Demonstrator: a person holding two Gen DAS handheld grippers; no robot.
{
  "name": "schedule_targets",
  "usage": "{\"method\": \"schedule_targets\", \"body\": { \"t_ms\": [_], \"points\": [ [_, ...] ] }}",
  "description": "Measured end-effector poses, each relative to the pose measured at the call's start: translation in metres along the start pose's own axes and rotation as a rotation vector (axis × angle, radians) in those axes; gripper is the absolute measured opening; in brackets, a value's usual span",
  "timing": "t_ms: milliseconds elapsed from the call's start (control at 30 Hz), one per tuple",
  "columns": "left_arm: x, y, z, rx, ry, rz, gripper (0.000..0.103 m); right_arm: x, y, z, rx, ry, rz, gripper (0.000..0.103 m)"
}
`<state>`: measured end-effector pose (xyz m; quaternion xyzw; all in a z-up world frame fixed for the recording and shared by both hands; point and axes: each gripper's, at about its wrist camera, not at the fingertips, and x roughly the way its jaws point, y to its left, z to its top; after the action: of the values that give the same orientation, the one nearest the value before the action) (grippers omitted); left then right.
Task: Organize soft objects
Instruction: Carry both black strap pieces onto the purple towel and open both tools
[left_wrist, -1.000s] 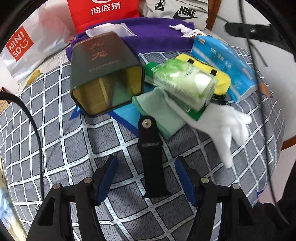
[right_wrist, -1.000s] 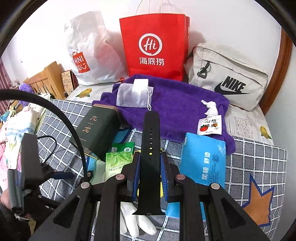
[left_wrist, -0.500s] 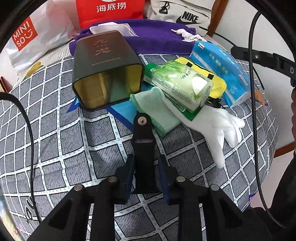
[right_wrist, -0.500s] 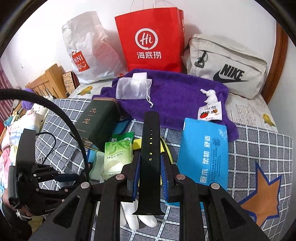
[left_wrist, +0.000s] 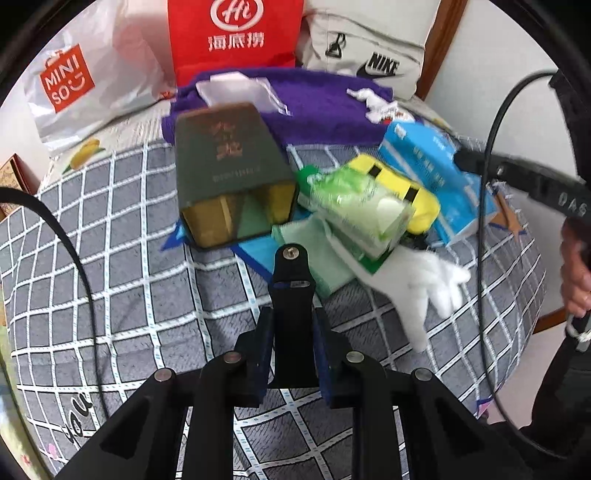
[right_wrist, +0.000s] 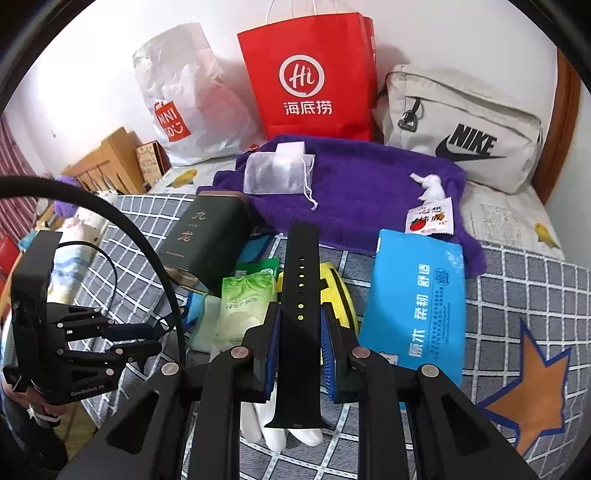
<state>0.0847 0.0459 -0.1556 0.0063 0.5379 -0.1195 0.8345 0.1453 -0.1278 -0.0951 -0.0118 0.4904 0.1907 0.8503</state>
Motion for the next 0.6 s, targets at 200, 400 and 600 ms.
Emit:
{"method": "schedule_targets", "body": {
  "t_ms": [200,400,600],
  "points": [
    [-0.017,0.005,0.005,-0.010,-0.044,-0.010,0.020,-0.006,-0.005,0.003,0.015,-0.013,-0.008,0.021],
    [-0.031,0.009,0.020,-0.021,-0.090,-0.017,0.020,-0.012,-0.010,0.005,0.017,-0.021,-0.018,0.021],
    [-0.039,0.012,0.038,-0.017,-0.124,-0.023,0.020,-0.015,-0.016,0.011,0.022,-0.030,-0.032,0.021]
  ]
}}
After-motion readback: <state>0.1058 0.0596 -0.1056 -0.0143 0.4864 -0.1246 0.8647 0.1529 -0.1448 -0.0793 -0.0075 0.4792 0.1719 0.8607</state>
